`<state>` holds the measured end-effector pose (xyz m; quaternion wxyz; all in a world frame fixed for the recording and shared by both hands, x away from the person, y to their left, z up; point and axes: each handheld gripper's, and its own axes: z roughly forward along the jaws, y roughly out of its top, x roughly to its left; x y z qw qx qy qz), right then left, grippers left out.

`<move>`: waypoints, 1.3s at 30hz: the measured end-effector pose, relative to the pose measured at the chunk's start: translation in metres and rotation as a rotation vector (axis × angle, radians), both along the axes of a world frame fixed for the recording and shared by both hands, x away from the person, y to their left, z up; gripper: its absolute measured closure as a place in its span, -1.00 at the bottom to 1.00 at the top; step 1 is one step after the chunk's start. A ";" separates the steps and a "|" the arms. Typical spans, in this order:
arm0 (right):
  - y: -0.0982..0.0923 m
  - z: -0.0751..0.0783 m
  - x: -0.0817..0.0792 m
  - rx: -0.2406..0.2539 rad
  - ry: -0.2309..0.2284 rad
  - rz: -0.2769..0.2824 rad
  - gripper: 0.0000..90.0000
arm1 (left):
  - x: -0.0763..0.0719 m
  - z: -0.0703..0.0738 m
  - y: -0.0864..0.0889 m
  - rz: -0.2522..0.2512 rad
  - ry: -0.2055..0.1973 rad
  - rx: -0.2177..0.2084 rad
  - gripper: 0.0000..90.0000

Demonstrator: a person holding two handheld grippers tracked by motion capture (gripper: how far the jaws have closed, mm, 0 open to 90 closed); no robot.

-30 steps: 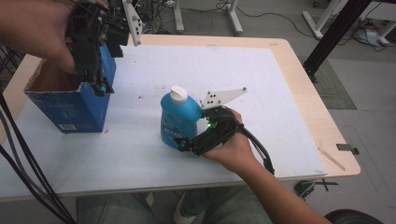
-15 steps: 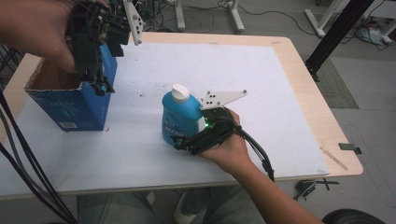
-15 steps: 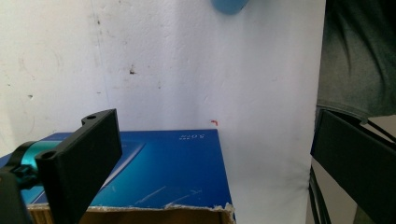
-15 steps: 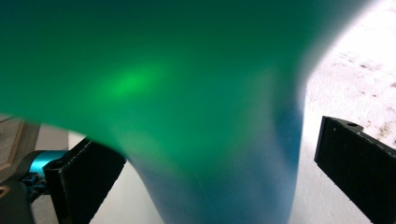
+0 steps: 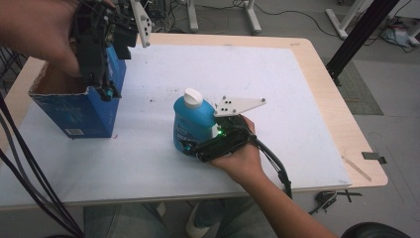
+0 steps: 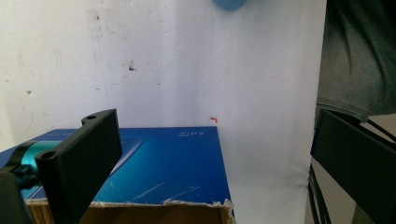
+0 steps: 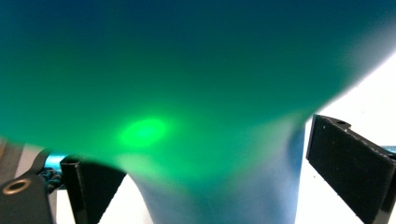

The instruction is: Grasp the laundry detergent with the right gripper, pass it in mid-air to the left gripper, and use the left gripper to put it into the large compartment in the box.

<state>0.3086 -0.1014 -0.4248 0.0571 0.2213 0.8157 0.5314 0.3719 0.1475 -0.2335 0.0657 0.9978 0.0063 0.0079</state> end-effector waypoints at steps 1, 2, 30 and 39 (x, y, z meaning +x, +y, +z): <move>0.000 0.000 0.000 0.001 -0.001 -0.003 -0.83 | 0.000 0.000 0.000 0.002 -0.001 0.000 -0.96; 0.000 -0.001 0.000 -0.001 -0.004 -0.003 -0.74 | 0.000 0.000 0.000 0.001 0.000 0.001 -0.96; 0.001 -0.005 -0.004 0.007 -0.029 -0.005 -0.40 | 0.000 -0.002 0.000 0.000 -0.002 0.004 -0.96; 0.001 -0.006 -0.004 0.013 -0.035 -0.006 -0.28 | 0.000 -0.003 -0.001 -0.001 -0.001 0.010 -0.96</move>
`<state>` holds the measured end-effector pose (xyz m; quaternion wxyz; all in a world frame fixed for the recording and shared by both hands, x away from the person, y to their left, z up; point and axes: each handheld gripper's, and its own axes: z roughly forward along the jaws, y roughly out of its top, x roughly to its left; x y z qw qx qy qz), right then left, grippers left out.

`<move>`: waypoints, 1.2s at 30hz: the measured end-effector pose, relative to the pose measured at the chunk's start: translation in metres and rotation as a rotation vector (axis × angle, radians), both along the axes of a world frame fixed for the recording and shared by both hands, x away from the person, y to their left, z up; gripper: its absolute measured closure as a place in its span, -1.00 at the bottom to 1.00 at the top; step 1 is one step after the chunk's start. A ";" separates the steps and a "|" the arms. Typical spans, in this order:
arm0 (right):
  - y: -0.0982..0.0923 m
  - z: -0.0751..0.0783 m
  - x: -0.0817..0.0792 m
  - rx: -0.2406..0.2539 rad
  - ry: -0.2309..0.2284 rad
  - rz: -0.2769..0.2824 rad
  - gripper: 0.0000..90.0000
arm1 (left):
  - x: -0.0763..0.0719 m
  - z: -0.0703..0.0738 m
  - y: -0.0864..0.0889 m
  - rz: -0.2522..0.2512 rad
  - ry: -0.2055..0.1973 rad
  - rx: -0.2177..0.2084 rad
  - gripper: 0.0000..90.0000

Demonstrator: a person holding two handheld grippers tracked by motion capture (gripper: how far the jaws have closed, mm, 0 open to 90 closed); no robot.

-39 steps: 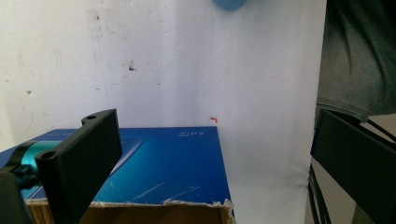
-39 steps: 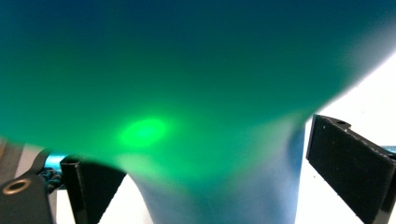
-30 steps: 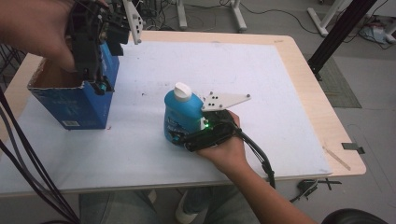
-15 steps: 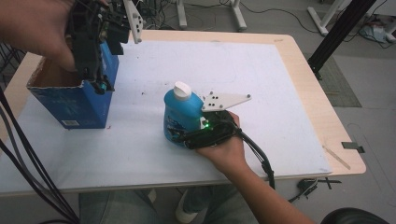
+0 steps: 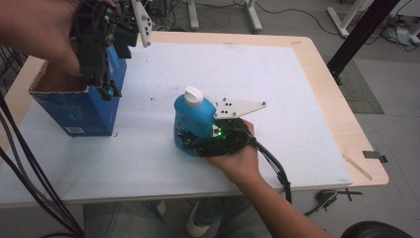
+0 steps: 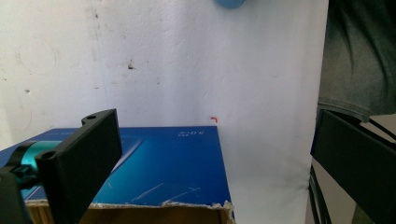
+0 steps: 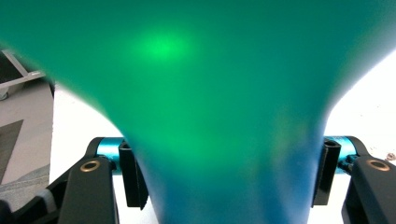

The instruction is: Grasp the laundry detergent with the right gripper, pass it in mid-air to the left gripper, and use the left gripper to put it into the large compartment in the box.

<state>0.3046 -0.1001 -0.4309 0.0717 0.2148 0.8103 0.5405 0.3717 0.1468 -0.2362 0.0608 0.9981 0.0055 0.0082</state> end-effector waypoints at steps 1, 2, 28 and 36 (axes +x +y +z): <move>0.000 0.000 0.000 0.000 -0.002 -0.001 -0.27 | 0.000 0.000 0.000 -0.001 -0.001 0.001 -0.96; 0.000 0.000 0.000 0.002 -0.003 -0.003 -0.27 | 0.000 0.000 0.000 -0.001 0.000 0.000 -0.96; -0.001 -0.002 -0.003 0.006 -0.058 -0.007 -0.02 | -0.001 0.000 -0.007 -0.011 0.001 0.008 -0.96; -0.006 0.008 0.000 0.005 -0.065 0.004 -0.01 | -0.001 0.003 -0.011 -0.007 -0.004 0.015 -0.96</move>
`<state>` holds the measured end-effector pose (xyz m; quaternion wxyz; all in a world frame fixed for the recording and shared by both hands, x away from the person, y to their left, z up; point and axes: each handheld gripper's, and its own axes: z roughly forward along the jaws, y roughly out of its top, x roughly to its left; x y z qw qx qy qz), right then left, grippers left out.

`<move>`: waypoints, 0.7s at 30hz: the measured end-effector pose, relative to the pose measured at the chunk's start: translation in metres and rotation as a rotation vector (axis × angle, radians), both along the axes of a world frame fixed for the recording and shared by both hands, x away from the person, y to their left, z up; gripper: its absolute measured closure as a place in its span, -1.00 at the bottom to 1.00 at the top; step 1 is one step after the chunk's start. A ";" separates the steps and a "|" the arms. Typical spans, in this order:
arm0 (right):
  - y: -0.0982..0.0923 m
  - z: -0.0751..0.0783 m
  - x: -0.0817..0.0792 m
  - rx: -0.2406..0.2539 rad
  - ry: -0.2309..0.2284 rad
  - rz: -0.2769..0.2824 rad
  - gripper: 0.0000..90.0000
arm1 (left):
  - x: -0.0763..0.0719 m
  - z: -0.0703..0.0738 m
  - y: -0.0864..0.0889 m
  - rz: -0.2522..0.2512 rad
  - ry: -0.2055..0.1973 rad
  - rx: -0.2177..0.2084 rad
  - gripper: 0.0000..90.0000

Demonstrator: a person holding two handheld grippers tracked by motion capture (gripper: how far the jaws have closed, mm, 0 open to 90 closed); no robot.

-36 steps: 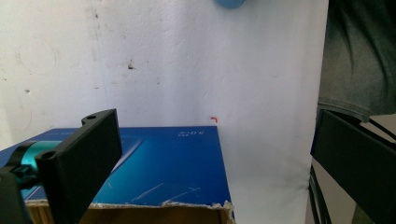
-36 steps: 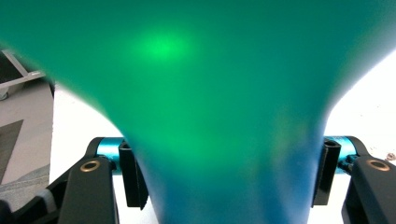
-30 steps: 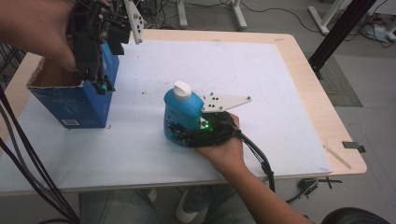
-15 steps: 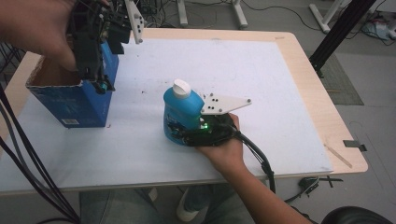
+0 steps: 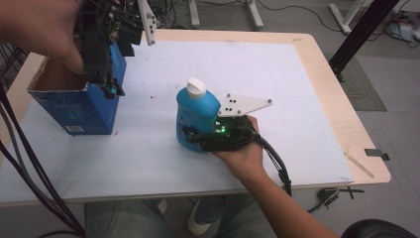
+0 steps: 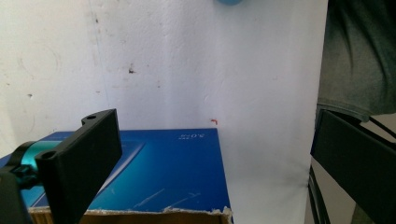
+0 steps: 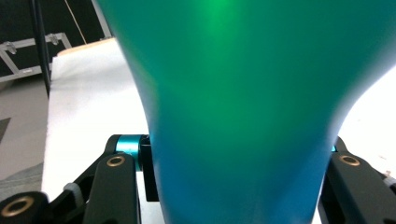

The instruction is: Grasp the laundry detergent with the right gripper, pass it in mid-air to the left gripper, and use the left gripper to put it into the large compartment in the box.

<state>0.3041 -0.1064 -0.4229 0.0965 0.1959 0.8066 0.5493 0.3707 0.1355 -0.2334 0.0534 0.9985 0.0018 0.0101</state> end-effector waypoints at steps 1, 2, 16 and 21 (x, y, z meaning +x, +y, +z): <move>-0.001 0.003 0.001 -0.002 -0.004 0.005 0.00 | 0.000 0.001 -0.001 -0.005 -0.002 0.001 -0.96; -0.001 0.005 0.001 -0.002 -0.010 0.009 0.00 | 0.000 0.001 -0.002 -0.007 -0.001 0.000 -0.96; 0.000 0.037 0.008 -0.025 -0.018 0.116 0.00 | -0.009 0.007 -0.015 -0.020 0.008 -0.009 -0.96; 0.007 0.048 0.011 -0.016 -0.006 0.186 0.00 | -0.017 0.010 -0.022 -0.020 0.019 -0.017 -0.96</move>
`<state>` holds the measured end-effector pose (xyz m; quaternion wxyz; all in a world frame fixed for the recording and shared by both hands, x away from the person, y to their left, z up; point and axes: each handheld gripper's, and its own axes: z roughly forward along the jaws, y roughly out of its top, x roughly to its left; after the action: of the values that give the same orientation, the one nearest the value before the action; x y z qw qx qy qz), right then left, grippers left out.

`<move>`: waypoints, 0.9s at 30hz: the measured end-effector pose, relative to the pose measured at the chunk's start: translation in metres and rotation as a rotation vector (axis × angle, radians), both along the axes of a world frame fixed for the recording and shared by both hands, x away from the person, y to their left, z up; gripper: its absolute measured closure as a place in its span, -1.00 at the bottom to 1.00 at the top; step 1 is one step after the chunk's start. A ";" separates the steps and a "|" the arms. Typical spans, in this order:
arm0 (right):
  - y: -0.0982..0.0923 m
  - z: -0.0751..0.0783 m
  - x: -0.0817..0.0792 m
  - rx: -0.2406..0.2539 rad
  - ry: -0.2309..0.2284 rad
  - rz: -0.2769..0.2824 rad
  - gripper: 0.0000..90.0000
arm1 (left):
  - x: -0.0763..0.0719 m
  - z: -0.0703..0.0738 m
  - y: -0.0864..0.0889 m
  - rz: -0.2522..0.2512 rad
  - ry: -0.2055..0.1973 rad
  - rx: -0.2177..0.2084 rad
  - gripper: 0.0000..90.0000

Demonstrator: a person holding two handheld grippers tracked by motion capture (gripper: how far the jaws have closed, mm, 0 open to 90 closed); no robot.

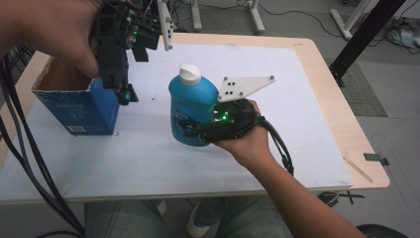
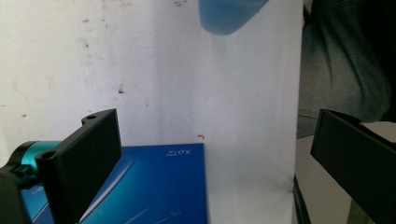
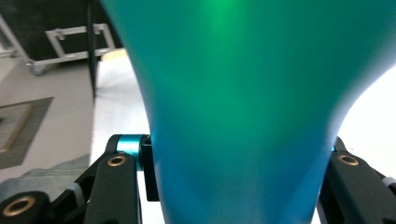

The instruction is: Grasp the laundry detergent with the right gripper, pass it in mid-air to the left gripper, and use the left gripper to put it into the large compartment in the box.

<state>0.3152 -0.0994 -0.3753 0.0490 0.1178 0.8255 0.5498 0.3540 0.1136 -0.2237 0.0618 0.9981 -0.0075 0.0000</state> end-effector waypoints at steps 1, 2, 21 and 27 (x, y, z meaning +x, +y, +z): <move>0.001 0.002 0.001 0.004 0.003 0.015 0.00 | -0.001 0.000 -0.001 0.001 0.000 -0.003 -0.96; 0.003 0.003 0.001 0.004 0.005 0.027 0.00 | -0.003 0.000 -0.003 0.000 0.003 -0.004 -0.96; 0.033 0.013 0.007 -0.016 0.024 0.183 0.01 | -0.013 0.004 -0.024 -0.004 0.024 -0.003 -0.96; 0.039 0.013 0.009 -0.010 0.032 0.194 0.01 | -0.018 0.002 -0.029 -0.011 0.020 -0.011 -0.96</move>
<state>0.3239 -0.0601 -0.3625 -0.0169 0.0458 0.8363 0.5461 0.3362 0.0844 -0.2214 0.0675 0.9976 -0.0126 -0.0101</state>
